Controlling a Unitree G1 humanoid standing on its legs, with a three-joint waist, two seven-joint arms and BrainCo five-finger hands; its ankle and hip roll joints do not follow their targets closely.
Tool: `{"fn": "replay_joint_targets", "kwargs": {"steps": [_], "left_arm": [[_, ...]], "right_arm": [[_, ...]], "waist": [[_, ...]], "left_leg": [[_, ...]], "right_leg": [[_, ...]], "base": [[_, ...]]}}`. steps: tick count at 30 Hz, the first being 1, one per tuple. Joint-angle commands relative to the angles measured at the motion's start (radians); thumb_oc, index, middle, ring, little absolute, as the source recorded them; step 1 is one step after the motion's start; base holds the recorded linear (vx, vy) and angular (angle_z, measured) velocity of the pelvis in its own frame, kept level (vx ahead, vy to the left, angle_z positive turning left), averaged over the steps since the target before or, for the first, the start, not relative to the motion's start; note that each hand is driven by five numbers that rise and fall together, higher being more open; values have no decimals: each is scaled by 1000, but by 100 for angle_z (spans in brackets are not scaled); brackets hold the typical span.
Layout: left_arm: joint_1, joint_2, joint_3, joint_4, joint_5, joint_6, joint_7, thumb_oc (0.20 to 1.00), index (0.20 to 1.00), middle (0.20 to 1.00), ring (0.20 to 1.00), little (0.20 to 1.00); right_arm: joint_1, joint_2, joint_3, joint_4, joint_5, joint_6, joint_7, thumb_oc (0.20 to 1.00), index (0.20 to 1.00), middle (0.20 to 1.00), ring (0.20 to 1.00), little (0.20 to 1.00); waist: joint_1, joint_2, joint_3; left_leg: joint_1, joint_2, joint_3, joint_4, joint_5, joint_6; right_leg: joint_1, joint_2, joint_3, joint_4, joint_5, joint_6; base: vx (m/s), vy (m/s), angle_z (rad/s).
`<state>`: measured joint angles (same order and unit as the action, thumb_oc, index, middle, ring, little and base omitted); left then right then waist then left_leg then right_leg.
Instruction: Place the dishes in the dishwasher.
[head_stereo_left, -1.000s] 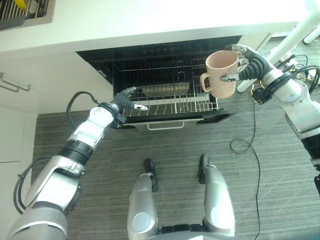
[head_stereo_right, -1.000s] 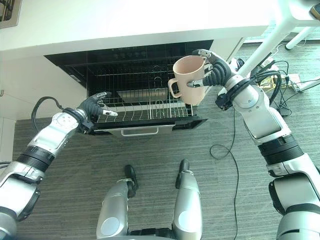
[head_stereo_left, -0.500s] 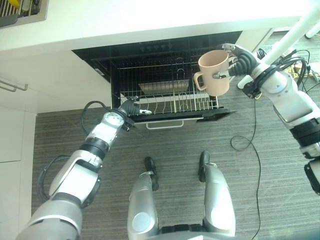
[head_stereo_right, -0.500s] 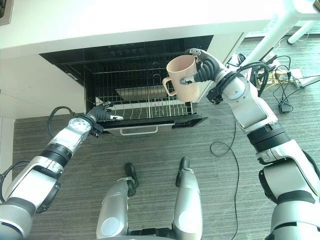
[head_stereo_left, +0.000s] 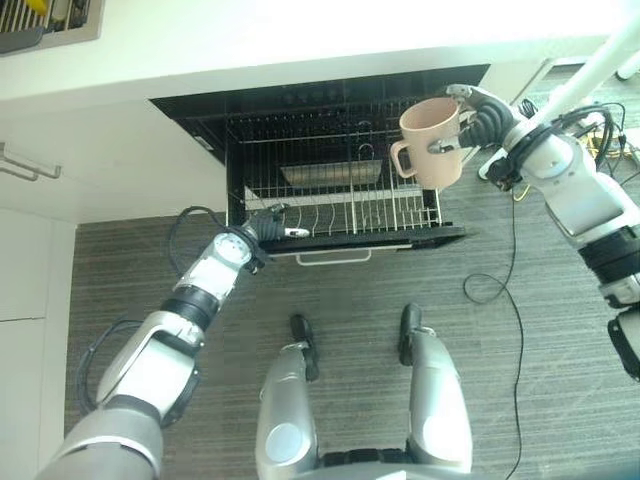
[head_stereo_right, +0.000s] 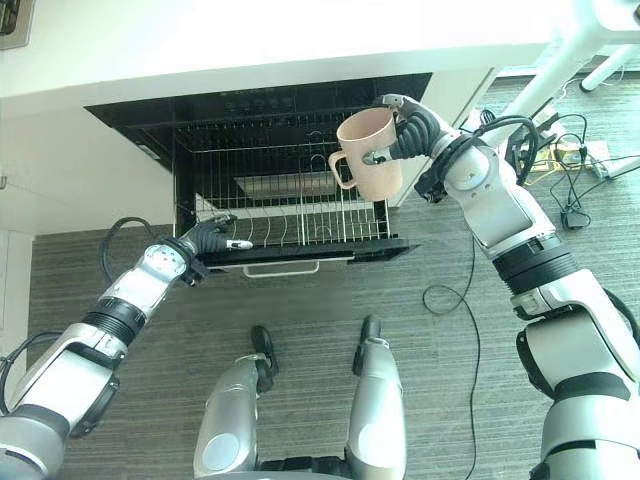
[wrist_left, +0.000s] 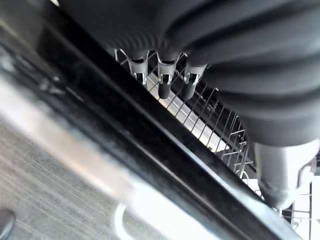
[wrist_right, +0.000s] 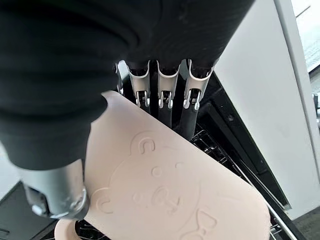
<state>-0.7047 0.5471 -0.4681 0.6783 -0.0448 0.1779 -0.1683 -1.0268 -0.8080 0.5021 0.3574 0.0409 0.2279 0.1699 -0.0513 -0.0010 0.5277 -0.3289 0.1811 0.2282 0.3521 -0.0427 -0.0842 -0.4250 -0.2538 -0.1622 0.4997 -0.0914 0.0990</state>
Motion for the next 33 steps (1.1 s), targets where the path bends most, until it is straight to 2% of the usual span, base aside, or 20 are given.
{"fn": "replay_joint_targets", "kwargs": {"steps": [1,5,9,11,15,23,33], "left_arm": [[226,-53,-91,28,-65,50,-89,1000,1000,1000,1000,1000],[324,-54,-98,-13,-130,30,-94,1000,1000,1000,1000,1000],[391,-20,-125,-83,-161,23,-94,1000,1000,1000,1000,1000],[393,-5,-112,-106,-216,38,-80,1000,1000,1000,1000,1000],[401,18,-104,-144,-239,57,-79,1000,1000,1000,1000,1000],[407,8,-116,-174,-281,60,-68,1000,1000,1000,1000,1000],[379,0,-135,-200,-328,83,-47,1000,1000,1000,1000,1000]], "right_arm": [[-109,-45,-7,20,32,-11,-25,200,200,200,200,200],[-110,-65,1,68,53,-4,-34,200,200,200,200,200],[-133,-86,25,155,92,-10,-30,200,200,200,200,200],[-138,-85,37,190,106,-5,-32,200,200,200,200,200],[-135,-82,35,235,133,13,-24,200,200,200,200,200],[-134,-30,56,392,226,19,4,200,200,200,200,200],[-162,52,56,518,241,24,25,200,200,200,200,200]], "waist": [[32,-10,-16],[52,1,-8],[71,15,-8],[79,20,-8],[89,29,-8],[109,50,-8],[130,64,-8]], "left_leg": [[1,2,-85,94,-112,0],[1,-5,-91,91,-114,7],[-3,-13,-98,87,-113,17],[-4,-18,-102,89,-114,23],[-5,-23,-108,85,-110,25],[-10,-32,-119,94,-109,30],[-10,-40,-128,94,-101,32]], "right_leg": [[23,-7,24,-63,4,28],[26,-11,13,-65,3,24],[25,-16,2,-61,0,21],[23,-19,-1,-54,-2,19],[24,-24,-7,-51,-2,16],[24,-36,-15,-35,-8,4],[28,-47,-26,-27,-6,1]], "base": [[0,0,0],[-9,-4,2],[-12,2,6],[-6,4,2],[0,0,0],[12,19,6],[10,3,1]]}}
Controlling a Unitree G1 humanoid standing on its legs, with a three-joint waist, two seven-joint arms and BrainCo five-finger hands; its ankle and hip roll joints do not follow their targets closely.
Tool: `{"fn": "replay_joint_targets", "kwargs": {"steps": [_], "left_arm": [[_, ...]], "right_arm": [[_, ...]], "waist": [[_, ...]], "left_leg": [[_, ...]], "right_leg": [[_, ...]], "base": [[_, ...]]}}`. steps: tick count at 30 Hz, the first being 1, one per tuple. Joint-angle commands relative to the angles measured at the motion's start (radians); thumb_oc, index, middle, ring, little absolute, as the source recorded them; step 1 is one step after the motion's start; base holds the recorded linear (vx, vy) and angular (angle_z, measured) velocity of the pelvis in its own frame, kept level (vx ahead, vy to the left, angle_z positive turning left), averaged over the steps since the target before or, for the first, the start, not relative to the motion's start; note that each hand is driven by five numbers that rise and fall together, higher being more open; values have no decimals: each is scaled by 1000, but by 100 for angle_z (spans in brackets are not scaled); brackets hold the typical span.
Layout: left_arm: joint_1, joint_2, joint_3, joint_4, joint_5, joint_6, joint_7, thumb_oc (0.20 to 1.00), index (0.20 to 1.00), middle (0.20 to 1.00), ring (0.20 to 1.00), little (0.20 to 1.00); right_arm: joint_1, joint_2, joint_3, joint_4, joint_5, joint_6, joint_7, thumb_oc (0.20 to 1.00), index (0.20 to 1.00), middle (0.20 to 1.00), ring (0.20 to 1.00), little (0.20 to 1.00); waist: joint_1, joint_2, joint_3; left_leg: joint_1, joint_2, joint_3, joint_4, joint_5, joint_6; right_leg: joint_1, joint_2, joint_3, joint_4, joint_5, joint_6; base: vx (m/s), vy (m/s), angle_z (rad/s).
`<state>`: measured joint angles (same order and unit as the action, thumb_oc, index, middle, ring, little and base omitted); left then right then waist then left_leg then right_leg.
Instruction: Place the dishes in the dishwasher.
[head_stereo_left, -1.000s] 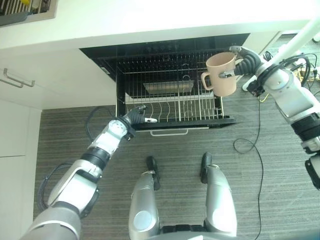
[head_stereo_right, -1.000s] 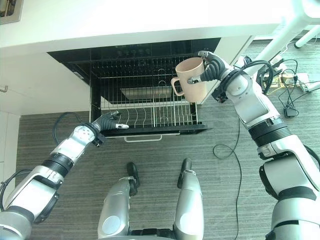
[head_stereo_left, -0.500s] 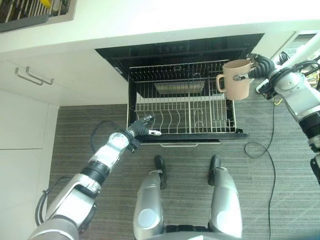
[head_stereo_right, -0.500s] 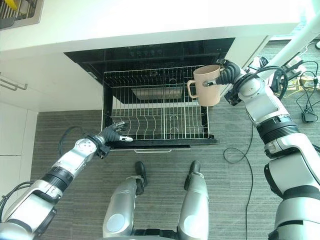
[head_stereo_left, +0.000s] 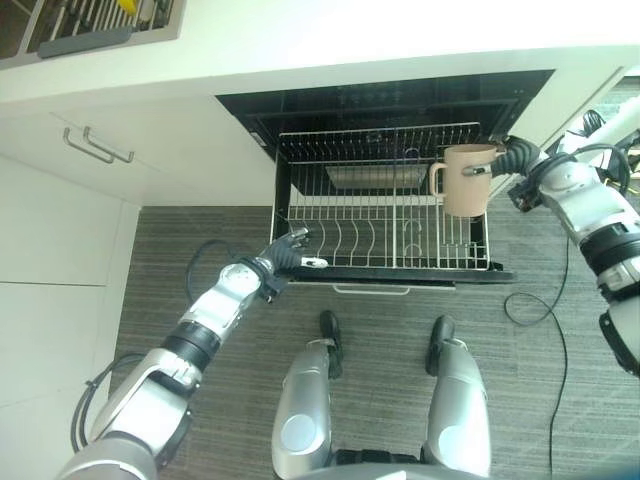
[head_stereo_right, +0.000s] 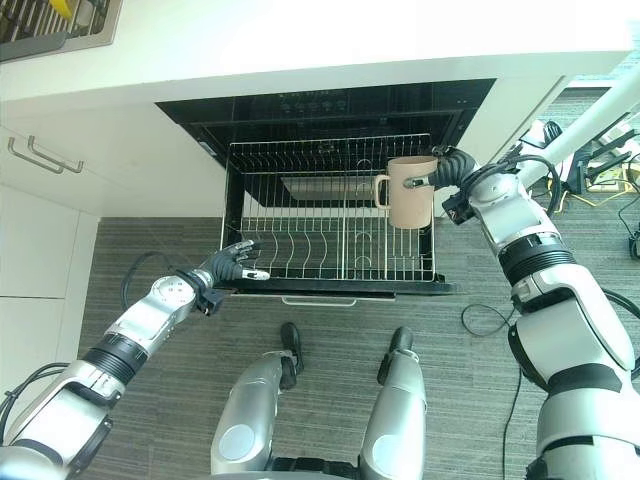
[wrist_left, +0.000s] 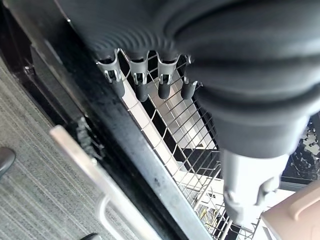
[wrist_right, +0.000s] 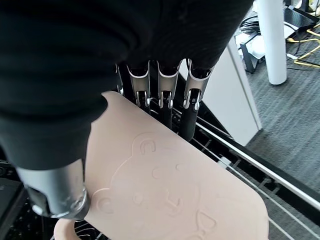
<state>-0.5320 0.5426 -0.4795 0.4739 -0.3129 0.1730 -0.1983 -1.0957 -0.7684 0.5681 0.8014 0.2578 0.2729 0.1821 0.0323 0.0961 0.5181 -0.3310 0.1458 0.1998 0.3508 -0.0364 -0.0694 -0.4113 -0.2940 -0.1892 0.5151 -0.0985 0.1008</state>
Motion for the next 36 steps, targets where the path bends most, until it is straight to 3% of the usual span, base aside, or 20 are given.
{"fn": "replay_joint_targets", "kwargs": {"steps": [1,15,20,22,36], "left_arm": [[207,-1,-123,7,-61,87,-16,1000,1000,1000,1000,1000],[263,23,-109,-62,-140,75,-2,1000,1000,1000,1000,1000],[280,44,-108,-88,-159,74,2,1000,1000,1000,1000,1000],[286,54,-102,-111,-168,76,4,1000,1000,1000,1000,1000],[286,115,-71,-219,-222,83,18,1000,1000,1000,1000,1000]], "right_arm": [[-90,19,-9,91,20,-23,15,200,200,200,200,200],[-140,33,0,351,-39,-37,27,200,200,200,200,200],[-151,9,2,373,-59,-15,28,200,200,200,200,200],[-155,1,6,380,-113,-17,24,200,200,200,200,200],[-177,-30,33,402,-94,19,-2,200,200,200,200,200]], "waist": [[48,-32,2],[93,19,2],[100,30,2],[107,36,2],[124,61,2]], "left_leg": [[-5,-5,-98,95,-106,18],[-8,-19,-106,96,-90,23],[-32,-23,-109,97,-82,28],[-50,-23,-119,120,-107,24],[-165,-29,-130,128,-87,38]], "right_leg": [[19,-7,-1,-45,2,-2],[34,-28,-23,-41,7,-13],[12,-32,-21,-33,10,-13],[-5,-33,-11,-3,-17,-5],[-112,-25,4,10,-4,-7]], "base": [[42,9,10],[21,15,6],[14,0,1],[49,-26,4],[-7,-11,4]]}}
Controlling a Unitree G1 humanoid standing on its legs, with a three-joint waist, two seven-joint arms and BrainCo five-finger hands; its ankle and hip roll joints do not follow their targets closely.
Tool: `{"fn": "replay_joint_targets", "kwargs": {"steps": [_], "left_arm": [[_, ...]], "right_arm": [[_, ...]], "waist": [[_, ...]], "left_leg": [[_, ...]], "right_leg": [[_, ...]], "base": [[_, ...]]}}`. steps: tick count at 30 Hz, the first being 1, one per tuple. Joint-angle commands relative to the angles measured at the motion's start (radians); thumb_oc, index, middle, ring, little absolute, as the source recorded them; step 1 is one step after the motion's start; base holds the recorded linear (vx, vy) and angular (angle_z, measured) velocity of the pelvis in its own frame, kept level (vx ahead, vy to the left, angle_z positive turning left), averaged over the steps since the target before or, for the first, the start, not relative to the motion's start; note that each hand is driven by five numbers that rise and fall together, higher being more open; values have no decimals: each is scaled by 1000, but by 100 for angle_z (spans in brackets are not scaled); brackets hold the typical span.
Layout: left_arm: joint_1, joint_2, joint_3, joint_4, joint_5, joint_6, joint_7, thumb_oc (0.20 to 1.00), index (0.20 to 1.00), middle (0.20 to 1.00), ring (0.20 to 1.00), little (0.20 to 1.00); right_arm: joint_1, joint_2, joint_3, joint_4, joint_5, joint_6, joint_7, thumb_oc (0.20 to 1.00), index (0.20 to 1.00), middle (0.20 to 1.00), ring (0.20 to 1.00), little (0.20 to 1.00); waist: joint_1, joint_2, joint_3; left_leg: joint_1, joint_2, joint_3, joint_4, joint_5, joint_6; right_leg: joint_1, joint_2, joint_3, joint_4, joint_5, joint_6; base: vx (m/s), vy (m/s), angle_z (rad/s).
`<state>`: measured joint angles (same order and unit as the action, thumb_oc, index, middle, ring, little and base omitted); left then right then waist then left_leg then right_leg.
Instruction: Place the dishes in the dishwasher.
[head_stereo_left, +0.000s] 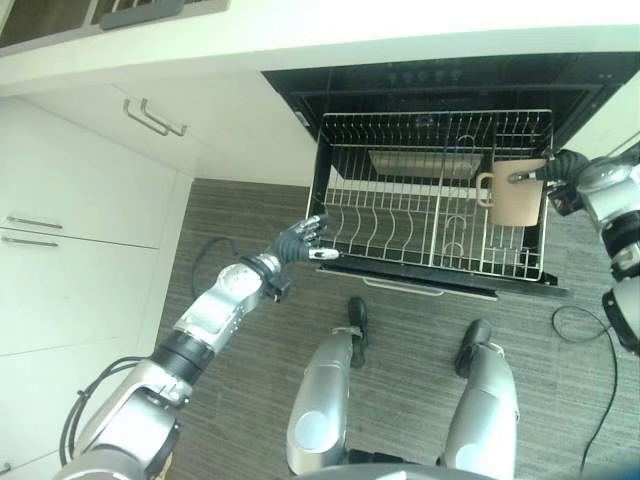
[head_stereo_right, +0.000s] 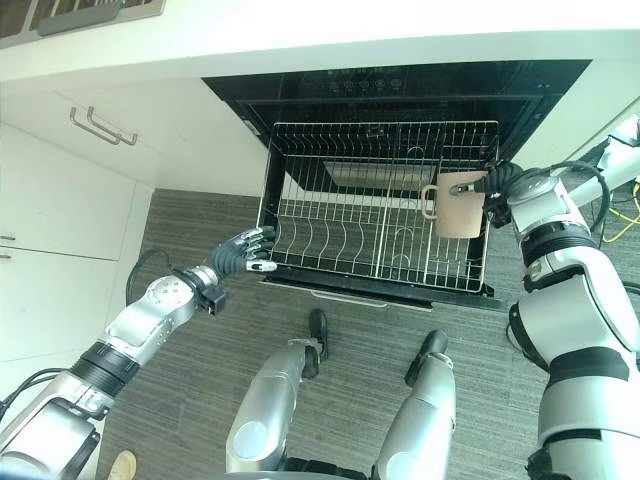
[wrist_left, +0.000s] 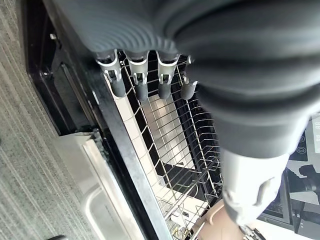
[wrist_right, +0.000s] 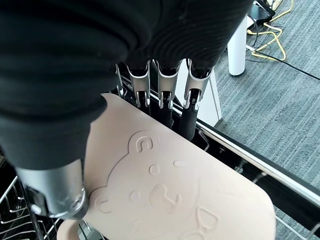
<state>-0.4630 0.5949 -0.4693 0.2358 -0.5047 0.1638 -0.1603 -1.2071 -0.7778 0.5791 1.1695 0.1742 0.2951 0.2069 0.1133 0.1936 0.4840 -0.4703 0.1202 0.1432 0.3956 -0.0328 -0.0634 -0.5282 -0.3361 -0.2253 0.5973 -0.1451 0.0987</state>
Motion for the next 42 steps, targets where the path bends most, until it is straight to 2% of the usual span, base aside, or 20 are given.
{"fn": "replay_joint_targets", "kwargs": {"steps": [1,3,4,5,6,7,9,13,22,27,29,30,31,32,33,36,42], "left_arm": [[213,67,-80,15,-34,94,-21,1000,1000,1000,1000,1000],[210,72,-77,13,-37,97,-24,1000,1000,1000,1000,1000],[206,83,-69,3,-38,106,-26,1000,1000,1000,1000,1000],[206,83,-65,3,-36,106,-28,1000,1000,1000,1000,1000],[206,83,-65,2,-35,106,-27,1000,1000,1000,1000,1000],[207,86,-66,-2,-38,109,-23,1000,1000,1000,1000,1000],[212,93,-59,-10,-37,111,-26,1000,1000,1000,1000,1000],[214,107,-55,-19,-48,115,-32,1000,1000,1000,1000,1000],[248,133,-35,-43,-52,106,-19,1000,1000,1000,1000,1000],[281,134,-17,-56,-47,100,-13,1000,1000,1000,1000,1000],[305,121,-1,-63,-39,82,3,1000,1000,1000,1000,1000],[312,115,15,-72,-29,69,15,1000,1000,1000,1000,1000],[316,115,13,-72,-28,67,15,1000,1000,1000,1000,1000],[322,113,19,-76,-29,59,22,1000,1000,1000,1000,1000],[326,109,40,-86,-35,49,34,1000,1000,1000,1000,1000],[334,92,64,-98,-30,35,57,1000,1000,1000,1000,1000],[334,29,155,-136,-36,-16,133,1000,1000,1000,1000,1000]], "right_arm": [[-68,-21,22,36,-9,-2,-29,200,200,200,200,200],[-71,-22,20,39,-8,2,-30,200,200,200,200,200],[-71,-27,15,43,2,26,-34,200,200,200,200,200],[-71,-27,11,46,4,26,-44,278,278,278,278,278],[-69,-26,8,45,5,25,-57,674,674,674,674,674],[-69,-26,7,43,8,29,-66,1000,1000,1000,1000,1000],[-75,-31,0,39,37,43,-98,1000,1000,1000,1000,1000],[-89,-47,-15,22,67,30,-138,1000,1000,1000,1000,1000],[-98,-88,-17,-153,171,-55,-167,1000,1000,1000,1000,1000],[-65,-118,-37,-327,238,-102,-201,1000,1000,1000,1000,1000],[-17,-125,-101,-459,274,-149,-236,1000,1000,1000,1000,1000],[25,-132,-150,-556,262,-156,-251,1000,1000,1000,1000,1000],[33,-131,-153,-560,263,-155,-251,1000,1000,1000,1000,1000],[56,-136,-169,-605,270,-158,-257,1000,1000,1000,1000,1000],[110,-142,-214,-695,277,-162,-268,1000,1000,1000,1000,1000],[209,-135,-286,-828,287,-161,-289,1000,1000,1000,1000,1000],[566,-40,-471,-1166,275,-186,-293,1000,1000,1000,1000,1000]], "waist": [[44,-36,36],[45,-36,36],[47,-39,36],[48,-40,36],[48,-40,36],[48,-41,36],[49,-46,36],[46,-54,36],[32,-80,36],[17,-95,36],[5,-105,36],[-3,-112,36],[-3,-111,36],[-7,-114,36],[-17,-121,36],[-31,-130,36],[-87,-168,36]], "left_leg": [[-30,-4,-74,84,-90,33],[-33,-4,-75,85,-90,34],[-38,-3,-75,85,-87,34],[-39,-3,-76,85,-87,35],[-38,-3,-76,84,-87,36],[-38,-3,-76,85,-87,36],[-40,1,-77,89,-87,37],[-37,6,-75,91,-88,38],[-15,18,-63,83,-87,39],[1,22,-55,77,-86,39],[14,24,-48,70,-87,39],[5,27,-36,57,-58,47],[22,26,-43,63,-84,40],[27,27,-40,59,-82,41],[21,29,-27,45,-54,48],[39,32,-18,34,-51,50],[124,47,22,-10,-39,43]], "right_leg": [[2,17,40,-72,43,-5],[0,17,40,-72,44,-5],[-1,19,38,-74,47,-4],[-2,20,38,-74,48,-4],[-1,21,37,-74,48,-5],[0,22,37,-74,48,-5],[0,25,36,-70,48,-6],[7,29,38,-71,48,-6],[32,42,43,-87,51,-3],[50,50,45,-100,54,-4],[63,58,49,-108,52,-2],[55,60,44,-124,76,-12],[70,61,50,-114,52,-3],[75,65,52,-118,54,-3],[72,67,43,-140,80,-11],[92,73,43,-155,82,-12],[175,98,46,-214,90,-14]], "base": [[0,0,0],[-5,-15,0],[-11,-35,1],[-12,-41,1],[-5,-20,5],[-8,-20,7],[-7,-12,3],[-7,0,-2],[-18,0,-6],[0,7,-3],[-35,36,-15],[-3,32,-13],[-3,26,-5],[-3,19,-7],[-75,25,-8],[-26,19,-9],[13,17,-5]]}}
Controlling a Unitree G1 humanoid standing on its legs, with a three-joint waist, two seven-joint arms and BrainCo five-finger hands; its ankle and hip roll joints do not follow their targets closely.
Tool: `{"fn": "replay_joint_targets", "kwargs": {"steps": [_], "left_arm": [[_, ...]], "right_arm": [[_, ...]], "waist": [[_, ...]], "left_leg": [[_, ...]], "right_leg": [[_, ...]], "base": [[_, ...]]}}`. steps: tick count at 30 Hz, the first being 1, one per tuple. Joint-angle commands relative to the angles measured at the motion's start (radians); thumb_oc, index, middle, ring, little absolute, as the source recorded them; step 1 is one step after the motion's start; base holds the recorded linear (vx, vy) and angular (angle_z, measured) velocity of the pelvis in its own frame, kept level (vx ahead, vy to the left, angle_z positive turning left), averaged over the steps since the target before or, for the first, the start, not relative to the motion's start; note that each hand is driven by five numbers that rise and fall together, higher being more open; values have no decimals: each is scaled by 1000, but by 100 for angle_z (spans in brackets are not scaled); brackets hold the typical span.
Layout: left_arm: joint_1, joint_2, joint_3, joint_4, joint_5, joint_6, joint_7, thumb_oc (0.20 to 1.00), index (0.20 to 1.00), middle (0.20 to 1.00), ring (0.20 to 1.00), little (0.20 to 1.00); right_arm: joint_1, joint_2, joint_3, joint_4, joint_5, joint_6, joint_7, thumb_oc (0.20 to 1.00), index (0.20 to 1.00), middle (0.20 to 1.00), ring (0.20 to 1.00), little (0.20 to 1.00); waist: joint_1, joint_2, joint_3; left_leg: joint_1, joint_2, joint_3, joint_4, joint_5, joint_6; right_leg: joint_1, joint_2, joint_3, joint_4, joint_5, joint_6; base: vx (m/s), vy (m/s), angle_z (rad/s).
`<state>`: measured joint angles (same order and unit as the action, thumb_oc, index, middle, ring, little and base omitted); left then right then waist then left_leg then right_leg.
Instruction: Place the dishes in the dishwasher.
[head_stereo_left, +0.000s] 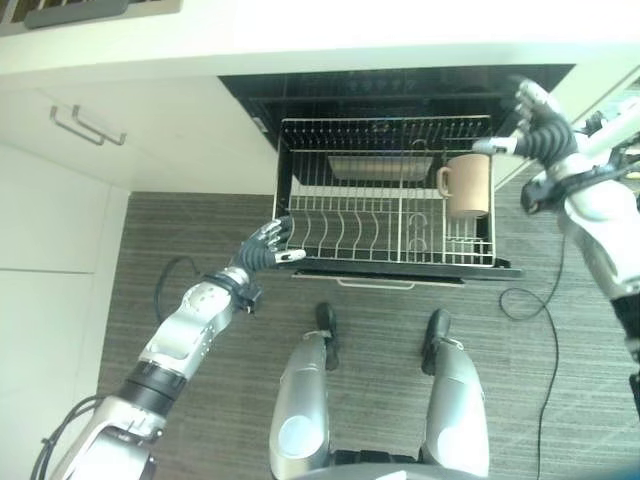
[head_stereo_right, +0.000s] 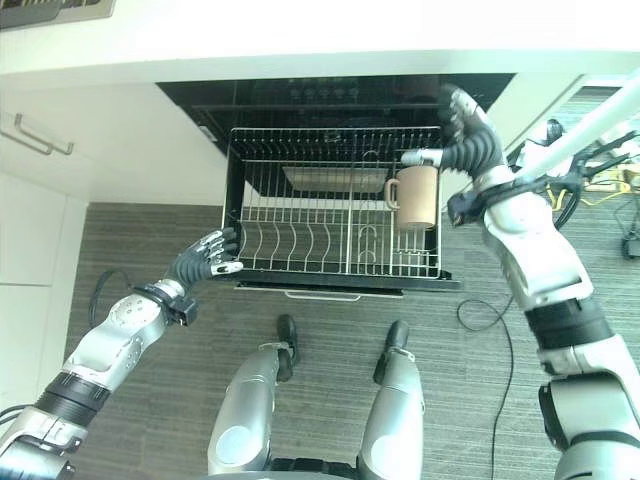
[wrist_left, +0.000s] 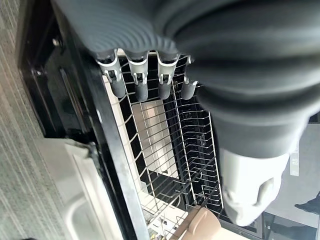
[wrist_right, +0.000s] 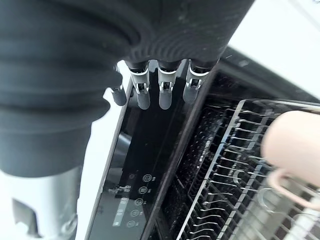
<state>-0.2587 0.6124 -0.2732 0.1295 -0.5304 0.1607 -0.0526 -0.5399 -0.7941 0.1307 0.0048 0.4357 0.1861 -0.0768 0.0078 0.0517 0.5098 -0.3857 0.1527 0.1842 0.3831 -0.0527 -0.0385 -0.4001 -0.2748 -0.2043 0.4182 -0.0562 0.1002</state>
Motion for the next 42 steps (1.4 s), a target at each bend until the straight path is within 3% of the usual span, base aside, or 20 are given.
{"fn": "replay_joint_targets", "kwargs": {"steps": [1,9,12,16,19,23,28,32,34,37,40,42], "left_arm": [[131,5,-30,-41,-6,-23,35,1000,1000,1000,1000,1000],[136,-52,95,-189,35,-107,85,1000,1000,1000,1000,1000],[138,-83,132,-250,38,-182,85,1000,1000,1000,1000,1000],[156,-116,169,-336,36,-265,37,1000,1000,1000,1000,1000],[172,-117,214,-425,90,-436,32,1000,1000,1000,1000,1000],[167,-144,250,-495,108,-571,82,1000,1000,1000,1000,1000],[152,-162,263,-538,99,-615,128,1000,1000,1000,1000,1000],[162,-148,249,-519,64,-641,110,1000,1000,1000,1000,1000],[209,-147,258,-514,48,-670,85,1000,1000,1000,1000,1000],[260,-151,283,-528,15,-656,55,1000,1000,1000,1000,1000],[267,-159,286,-532,-52,-618,39,1000,1000,1000,1000,1000],[272,-173,283,-532,-66,-618,38,1000,1000,1000,1000,1000]], "right_arm": [[-63,-16,-40,-32,20,-80,-5,1000,1000,1000,1000,1000],[242,144,-155,-265,57,-180,74,1000,1000,1000,1000,1000],[327,216,-178,-335,100,-253,136,1000,1000,1000,1000,1000],[392,250,-182,-400,109,-293,220,1000,1000,1000,1000,1000],[436,269,-195,-431,137,-354,242,1000,1000,1000,1000,1000],[454,309,-179,-481,136,-398,267,1000,1000,1000,1000,1000],[411,296,-146,-514,126,-416,281,1000,1000,1000,1000,1000],[369,277,-127,-503,103,-420,232,1000,1000,1000,1000,1000],[396,247,-149,-497,106,-433,238,1000,1000,1000,1000,1000],[398,221,-164,-479,107,-433,246,1000,1000,1000,1000,1000],[371,194,-180,-485,90,-396,216,1000,1000,1000,1000,1000],[352,171,-194,-489,98,-368,219,1000,1000,1000,1000,1000]], "waist": [[14,-30,10],[-28,-71,-24],[-39,-84,-64],[-42,-94,-109],[-37,-101,-163],[-30,-96,-229],[-8,-81,-264],[8,-65,-272],[13,-62,-281],[27,-56,-298],[20,-37,-321],[9,-27,-328]], "left_leg": [[53,16,-15,-3,-19,18],[175,30,16,-58,-20,7],[221,34,31,-86,-22,3],[269,37,39,-126,-16,-3],[318,44,39,-189,9,-14],[362,63,22,-289,62,-36],[375,107,3,-379,134,-72],[342,142,-18,-463,214,-102],[343,135,-22,-453,210,-97],[352,135,-55,-416,206,-104],[394,208,-64,-447,290,-140],[417,243,-78,-463,301,-153]], "right_leg": [[59,39,25,-41,1,-16],[187,67,21,-108,-3,-26],[239,77,21,-145,-6,-28],[289,88,15,-184,-6,-29],[339,106,7,-229,-1,-32],[377,140,5,-269,-7,-44],[404,183,-13,-306,-19,-68],[427,204,-18,-371,-2,-72],[431,194,-37,-380,1,-71],[448,175,-40,-393,7,-71],[486,150,-41,-411,6,-65],[482,119,-29,-407,8,-50]], "base": [[31,1,-14],[63,-32,-8],[109,-58,-6],[102,-86,-6],[115,-152,3],[116,-166,2],[55,-216,5],[-128,-197,34],[-101,-22,77],[-19,149,4],[67,458,-19],[10,603,-15]]}}
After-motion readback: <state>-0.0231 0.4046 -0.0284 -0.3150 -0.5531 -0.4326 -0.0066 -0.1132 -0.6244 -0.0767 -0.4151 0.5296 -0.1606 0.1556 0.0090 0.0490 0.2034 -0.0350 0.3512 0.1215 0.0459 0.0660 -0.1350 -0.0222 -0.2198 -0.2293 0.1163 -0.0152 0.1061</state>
